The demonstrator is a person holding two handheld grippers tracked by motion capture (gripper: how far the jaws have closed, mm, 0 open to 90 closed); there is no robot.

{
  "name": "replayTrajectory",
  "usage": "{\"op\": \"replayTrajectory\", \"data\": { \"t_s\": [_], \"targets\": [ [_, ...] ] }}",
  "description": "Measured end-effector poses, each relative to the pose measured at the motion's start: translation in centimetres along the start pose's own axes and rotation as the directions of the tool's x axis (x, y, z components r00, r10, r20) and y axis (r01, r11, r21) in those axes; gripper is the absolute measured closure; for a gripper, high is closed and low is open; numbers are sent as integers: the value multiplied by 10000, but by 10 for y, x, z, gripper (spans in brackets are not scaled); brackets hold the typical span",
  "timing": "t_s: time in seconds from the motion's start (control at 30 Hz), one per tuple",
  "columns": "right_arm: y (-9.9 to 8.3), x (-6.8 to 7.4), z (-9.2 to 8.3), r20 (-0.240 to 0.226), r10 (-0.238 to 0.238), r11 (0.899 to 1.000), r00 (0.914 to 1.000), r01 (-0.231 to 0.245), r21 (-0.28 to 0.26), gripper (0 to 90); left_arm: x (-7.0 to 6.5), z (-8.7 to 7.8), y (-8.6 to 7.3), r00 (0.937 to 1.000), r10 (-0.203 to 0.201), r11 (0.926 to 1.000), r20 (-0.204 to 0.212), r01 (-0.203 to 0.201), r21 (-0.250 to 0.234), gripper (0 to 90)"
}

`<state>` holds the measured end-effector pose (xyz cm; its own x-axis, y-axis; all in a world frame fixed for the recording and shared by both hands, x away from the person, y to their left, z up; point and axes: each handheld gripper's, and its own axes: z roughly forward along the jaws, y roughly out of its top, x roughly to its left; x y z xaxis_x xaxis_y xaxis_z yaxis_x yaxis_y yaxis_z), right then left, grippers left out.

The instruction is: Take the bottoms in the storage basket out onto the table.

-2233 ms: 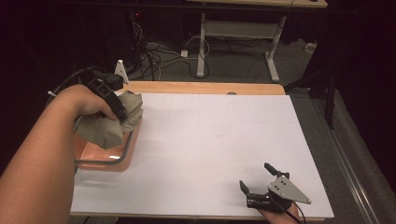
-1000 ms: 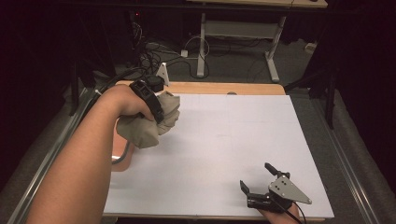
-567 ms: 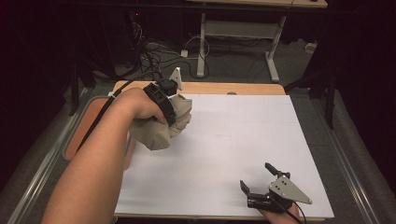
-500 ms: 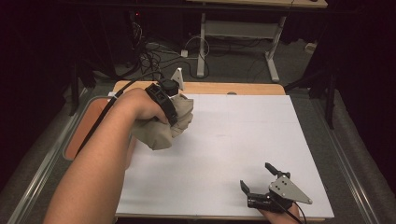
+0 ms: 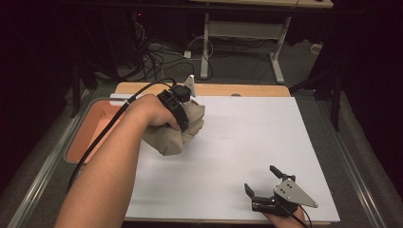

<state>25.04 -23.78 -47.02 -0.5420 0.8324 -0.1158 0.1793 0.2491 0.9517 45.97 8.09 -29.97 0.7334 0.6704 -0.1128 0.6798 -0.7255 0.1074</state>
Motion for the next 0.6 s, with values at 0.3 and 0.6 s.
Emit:
{"op": "replayTrajectory", "data": {
  "t_s": [0.3,0.6],
  "targets": [
    [0,-1,0,6,-31,10000,10000,32,-38,8,-5,13,9,9997,190,9998,161,-190,-18,472],
    [0,0,0,8,-48,10000,10000,48,-20,8,-7,29,18,9986,187,9995,501,-175,-250,470]
  ]
}}
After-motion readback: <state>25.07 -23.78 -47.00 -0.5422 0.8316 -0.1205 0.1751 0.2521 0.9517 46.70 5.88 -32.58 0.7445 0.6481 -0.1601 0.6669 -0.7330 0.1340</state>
